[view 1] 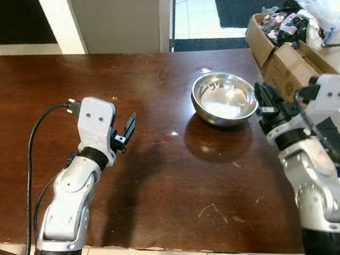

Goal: Setting the table

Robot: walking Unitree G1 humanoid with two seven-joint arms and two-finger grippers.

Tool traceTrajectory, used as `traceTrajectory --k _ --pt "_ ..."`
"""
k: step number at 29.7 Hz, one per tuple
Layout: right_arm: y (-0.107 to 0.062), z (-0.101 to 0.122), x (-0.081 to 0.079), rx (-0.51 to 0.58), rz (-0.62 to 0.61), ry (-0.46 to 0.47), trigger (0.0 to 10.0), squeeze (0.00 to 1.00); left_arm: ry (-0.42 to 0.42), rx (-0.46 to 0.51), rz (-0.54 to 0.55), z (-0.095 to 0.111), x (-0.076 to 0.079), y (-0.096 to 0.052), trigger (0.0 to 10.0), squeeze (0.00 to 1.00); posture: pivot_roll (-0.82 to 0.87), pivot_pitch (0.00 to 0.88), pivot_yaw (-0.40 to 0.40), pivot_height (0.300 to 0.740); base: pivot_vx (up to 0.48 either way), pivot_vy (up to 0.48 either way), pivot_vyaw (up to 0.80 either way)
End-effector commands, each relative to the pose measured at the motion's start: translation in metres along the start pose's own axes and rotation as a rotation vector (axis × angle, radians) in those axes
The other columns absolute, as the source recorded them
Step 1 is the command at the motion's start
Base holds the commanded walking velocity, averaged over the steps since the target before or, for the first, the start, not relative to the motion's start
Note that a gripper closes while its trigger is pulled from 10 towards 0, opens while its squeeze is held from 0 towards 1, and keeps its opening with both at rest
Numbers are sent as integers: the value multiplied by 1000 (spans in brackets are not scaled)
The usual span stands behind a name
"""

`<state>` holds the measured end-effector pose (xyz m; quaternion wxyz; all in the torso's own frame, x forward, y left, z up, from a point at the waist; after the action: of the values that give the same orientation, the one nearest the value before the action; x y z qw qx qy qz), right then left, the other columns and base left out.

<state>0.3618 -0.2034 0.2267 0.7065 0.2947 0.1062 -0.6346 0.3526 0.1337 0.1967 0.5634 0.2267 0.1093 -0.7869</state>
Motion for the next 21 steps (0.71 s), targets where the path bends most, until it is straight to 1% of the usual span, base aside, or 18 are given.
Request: traceTrajectory --k 1,2,3,4,5,6,7,8,9,11,12,13,15,17,18,19,20,21 --pt "3 -5 11 -30 -29 32 10000 118 25 -24 -11 -4 -2 -5 10000 133 -97 89 74 740 0 0 0" --pt "8 -6 13 -37 -27 44 10000 357 34 -30 -13 -5 -5 -8 10000 133 -76 101 78 740 0 0 0" --pt "8 -6 13 -37 -27 44 10000 357 34 -30 -13 -5 -5 -8 10000 133 -76 101 78 740 0 0 0" --pt "16 -6 16 -48 -27 66 10000 929 47 -40 -14 -7 -7 -10 10000 133 -62 111 81 740 0 0 0" --pt "25 -7 18 -63 -31 100 10000 1000 57 -47 -11 -7 -12 -13 10000 137 -38 128 93 740 0 0 0" --pt "25 -7 18 -63 -31 100 10000 1000 57 -47 -11 -7 -12 -13 10000 137 -38 128 93 740 0 0 0" --pt "34 -8 19 -78 -31 123 10000 1000 66 -53 -11 -6 -17 -17 10000 133 -21 137 96 740 0 0 0" --pt "48 -12 18 -109 -22 163 10000 1000 94 -67 -12 -8 -23 -22 10000 137 8 144 105 740 0 0 0" --pt "48 -12 18 -109 -22 163 10000 1000 94 -67 -12 -8 -23 -22 10000 137 8 144 105 740 0 0 0" --pt "58 -16 18 -129 -26 183 10000 1000 111 -75 -11 -8 -28 -25 10000 137 29 146 109 740 0 0 0" --pt "58 -16 18 -129 -26 183 10000 1000 111 -75 -11 -8 -28 -25 10000 137 29 146 109 740 0 0 0" --pt "66 -19 22 -151 -53 177 10000 1000 122 -80 -9 -8 -32 -28 10000 141 44 146 111 740 0 0 0" --pt "76 -23 24 -179 -82 167 10000 1000 140 -86 -4 -6 -38 -31 10000 137 69 152 114 740 0 0 0" --pt "83 -24 27 -211 -113 121 10000 1000 149 -94 2 -5 -43 -35 10000 133 78 159 116 740 0 0 0" --pt "83 -24 27 -211 -113 121 10000 1000 149 -94 2 -5 -43 -35 10000 133 78 159 116 740 0 0 0" --pt "84 -25 30 -225 -137 91 10000 1000 151 -97 3 -5 -44 -35 10000 137 78 159 116 740 0 0 0" --pt "88 -21 33 -224 -149 17 10000 1000 150 -101 0 -5 -44 -37 10000 137 76 166 122 740 0 0 0" --pt "90 -16 34 -217 -158 -83 10000 1000 149 -104 -6 -5 -43 -38 10000 137 73 170 126 740 0 0 0"
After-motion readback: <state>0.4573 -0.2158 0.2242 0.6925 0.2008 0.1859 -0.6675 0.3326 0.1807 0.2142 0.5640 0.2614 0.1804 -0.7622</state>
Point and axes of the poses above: a point about 5 cm out from each wrist's last joint towards the gripper, its own y axis pointing out of the wrist towards the gripper, its own z axis along the axis of the wrist's last joint, x = y × z, the point moved 6 cm from there along y, pointing out of the wrist towards the gripper, and after that the axes turned 14 degrees about y, right-handed, at the moved point
